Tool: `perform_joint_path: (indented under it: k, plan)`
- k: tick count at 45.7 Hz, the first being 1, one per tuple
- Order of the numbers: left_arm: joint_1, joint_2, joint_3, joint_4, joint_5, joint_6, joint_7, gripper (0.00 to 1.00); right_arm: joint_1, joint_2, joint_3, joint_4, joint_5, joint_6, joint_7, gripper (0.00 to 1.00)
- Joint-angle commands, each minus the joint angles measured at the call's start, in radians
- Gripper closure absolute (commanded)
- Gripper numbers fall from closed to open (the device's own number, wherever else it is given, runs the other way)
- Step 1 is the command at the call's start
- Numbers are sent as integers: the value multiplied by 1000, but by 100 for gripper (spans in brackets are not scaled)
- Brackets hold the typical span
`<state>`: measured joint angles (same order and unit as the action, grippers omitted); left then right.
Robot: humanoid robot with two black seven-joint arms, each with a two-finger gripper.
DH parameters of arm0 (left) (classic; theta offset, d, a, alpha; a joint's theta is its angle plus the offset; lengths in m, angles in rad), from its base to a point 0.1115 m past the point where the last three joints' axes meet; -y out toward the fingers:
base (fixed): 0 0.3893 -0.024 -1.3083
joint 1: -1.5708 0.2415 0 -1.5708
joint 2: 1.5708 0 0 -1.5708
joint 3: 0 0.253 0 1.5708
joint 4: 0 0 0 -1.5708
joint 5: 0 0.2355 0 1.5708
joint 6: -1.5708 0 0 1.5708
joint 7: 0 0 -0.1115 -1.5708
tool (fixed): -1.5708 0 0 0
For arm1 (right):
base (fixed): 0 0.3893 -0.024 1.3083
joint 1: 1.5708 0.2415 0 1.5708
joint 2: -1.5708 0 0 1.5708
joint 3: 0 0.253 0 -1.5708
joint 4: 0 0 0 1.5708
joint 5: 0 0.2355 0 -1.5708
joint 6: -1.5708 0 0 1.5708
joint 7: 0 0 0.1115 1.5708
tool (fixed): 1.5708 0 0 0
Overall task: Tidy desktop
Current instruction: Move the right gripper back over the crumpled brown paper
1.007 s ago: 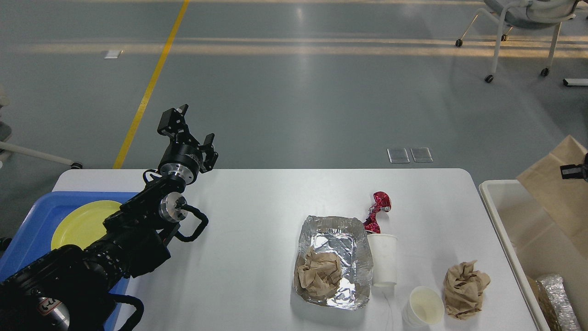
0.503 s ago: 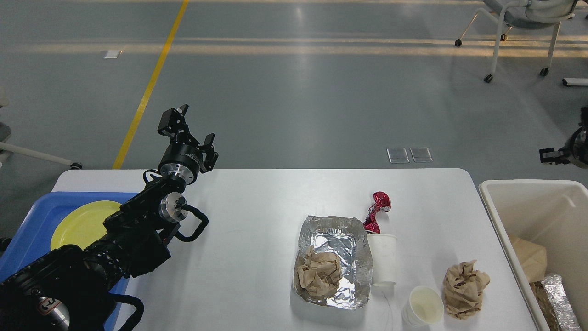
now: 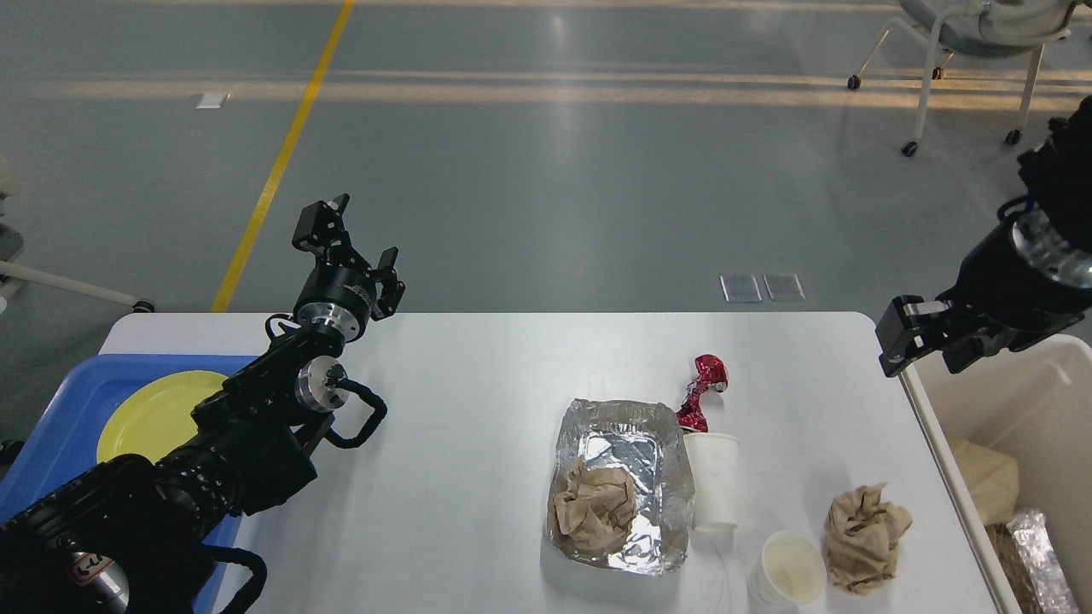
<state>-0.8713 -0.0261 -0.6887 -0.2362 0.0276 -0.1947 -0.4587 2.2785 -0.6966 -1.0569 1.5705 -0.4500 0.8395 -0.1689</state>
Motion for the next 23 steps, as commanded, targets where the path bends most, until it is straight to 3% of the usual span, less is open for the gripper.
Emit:
perform_joint_path:
  k: [1, 9, 12, 23]
  plan:
    - [0, 0, 0, 0, 0, 0, 0, 0, 125, -18, 0, 81, 71, 120, 0, 33]
    - [0, 0, 0, 0, 0, 0, 0, 0, 260, -32, 18, 149, 191, 120, 2, 13]
    - [0, 0, 0, 0, 0, 0, 0, 0, 300, -41, 37, 154, 237, 120, 2, 1]
    - [0, 0, 0, 0, 0, 0, 0, 0, 314, -47, 51, 148, 300, 120, -4, 0]
